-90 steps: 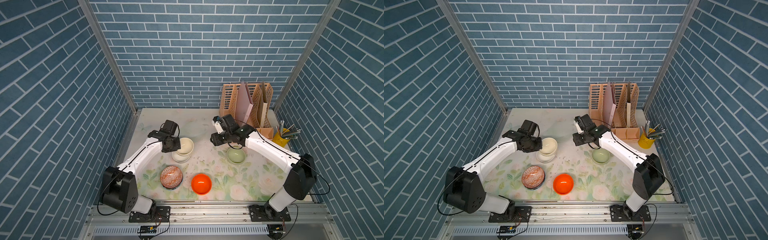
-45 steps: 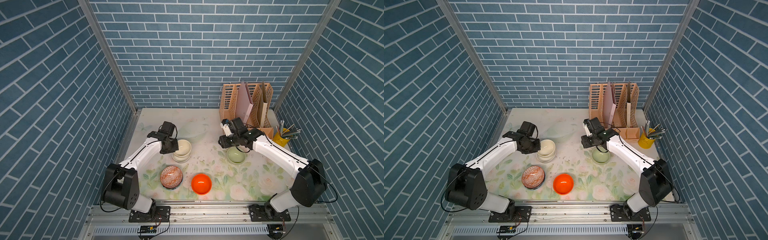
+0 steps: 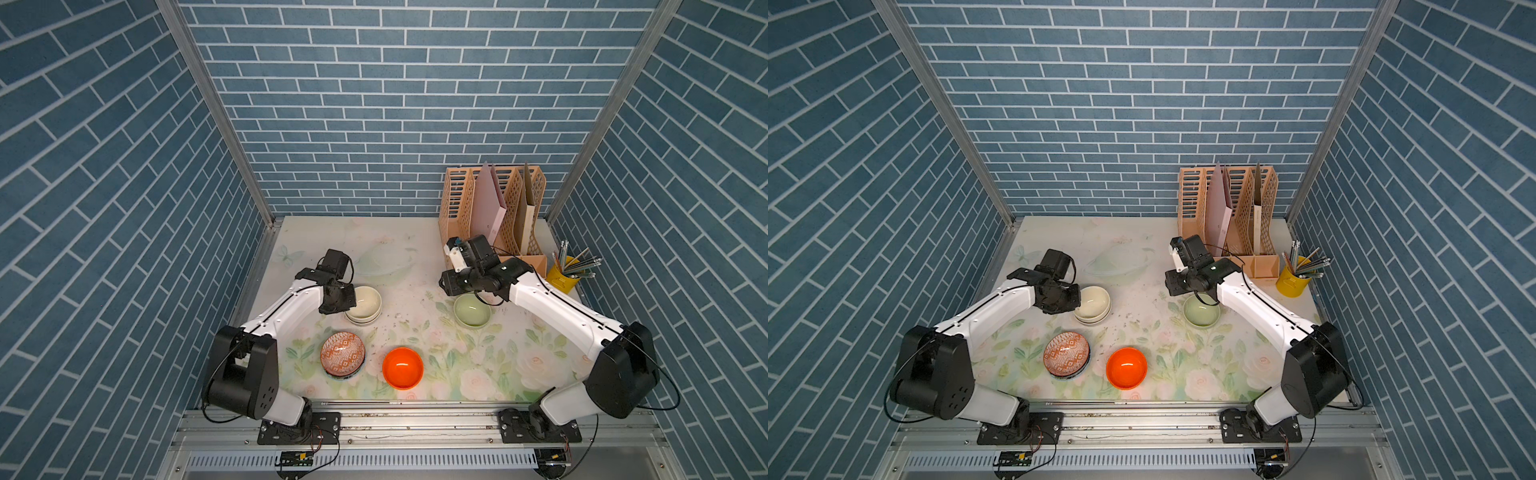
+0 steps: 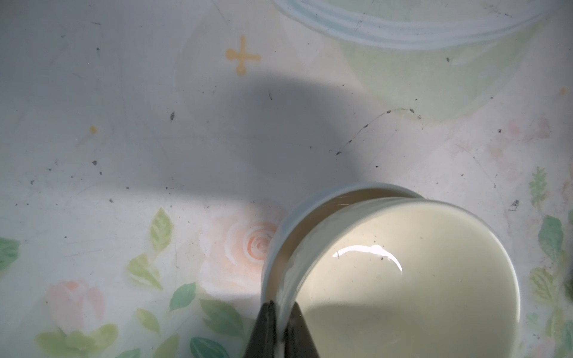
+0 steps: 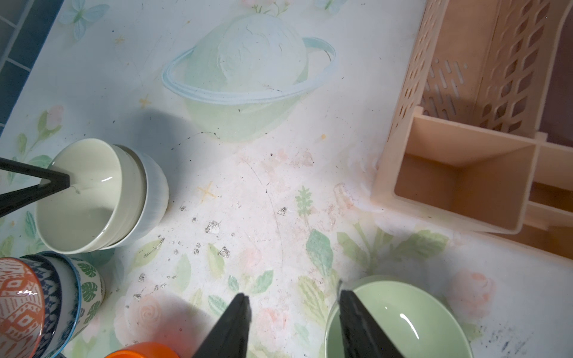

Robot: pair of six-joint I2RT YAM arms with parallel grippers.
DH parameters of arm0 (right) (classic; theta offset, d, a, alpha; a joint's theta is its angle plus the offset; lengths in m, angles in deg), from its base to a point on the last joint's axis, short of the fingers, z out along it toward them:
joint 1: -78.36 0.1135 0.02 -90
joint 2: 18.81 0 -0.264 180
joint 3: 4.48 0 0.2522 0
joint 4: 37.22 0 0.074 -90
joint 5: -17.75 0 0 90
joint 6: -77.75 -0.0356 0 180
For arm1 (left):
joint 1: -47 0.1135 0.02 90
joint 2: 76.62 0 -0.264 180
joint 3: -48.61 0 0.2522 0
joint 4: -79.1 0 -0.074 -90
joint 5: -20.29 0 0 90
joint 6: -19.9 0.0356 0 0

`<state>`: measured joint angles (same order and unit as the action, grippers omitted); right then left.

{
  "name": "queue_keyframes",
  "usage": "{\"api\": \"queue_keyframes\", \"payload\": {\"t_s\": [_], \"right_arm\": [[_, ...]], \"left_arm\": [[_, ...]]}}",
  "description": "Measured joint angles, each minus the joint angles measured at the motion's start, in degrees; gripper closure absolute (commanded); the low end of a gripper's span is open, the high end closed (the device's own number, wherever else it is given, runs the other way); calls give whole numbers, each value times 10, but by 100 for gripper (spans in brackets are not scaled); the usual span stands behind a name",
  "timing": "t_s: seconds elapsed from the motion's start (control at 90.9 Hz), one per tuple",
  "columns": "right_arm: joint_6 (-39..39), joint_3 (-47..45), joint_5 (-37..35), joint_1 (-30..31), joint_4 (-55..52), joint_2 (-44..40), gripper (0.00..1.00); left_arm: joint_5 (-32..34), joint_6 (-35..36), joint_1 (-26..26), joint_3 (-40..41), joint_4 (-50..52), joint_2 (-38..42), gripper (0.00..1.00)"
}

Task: Stack the bowls
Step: Place the bowl on the bowl.

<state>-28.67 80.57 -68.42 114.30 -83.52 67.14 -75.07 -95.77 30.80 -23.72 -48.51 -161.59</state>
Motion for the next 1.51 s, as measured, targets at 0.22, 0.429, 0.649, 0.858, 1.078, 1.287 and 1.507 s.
{"api": "queue_keyframes", "payload": {"t_s": [0.22, 0.429, 0.649, 0.858, 1.078, 1.287, 1.507], "right_arm": [[0, 0, 0, 0, 0, 0, 49], [0, -1, 0, 0, 3, 0, 49], [0, -12, 0, 0, 5, 0, 49], [0, -17, 0, 0, 7, 0, 49], [0, -19, 0, 0, 9, 0, 49], [0, -19, 0, -1, 9, 0, 49], [0, -19, 8, -2, 9, 0, 49]], "left_arm": [[-3, 0, 1, 0, -4, -2, 100], [-2, 1, 1, 0, -4, -2, 100], [0, 2, 1, 4, -10, -7, 100], [0, 2, 2, 7, -14, -10, 100], [0, 2, 2, 7, -17, -10, 100], [0, 2, 2, 8, -20, -10, 100], [0, 2, 2, 8, -23, -10, 100]]}}
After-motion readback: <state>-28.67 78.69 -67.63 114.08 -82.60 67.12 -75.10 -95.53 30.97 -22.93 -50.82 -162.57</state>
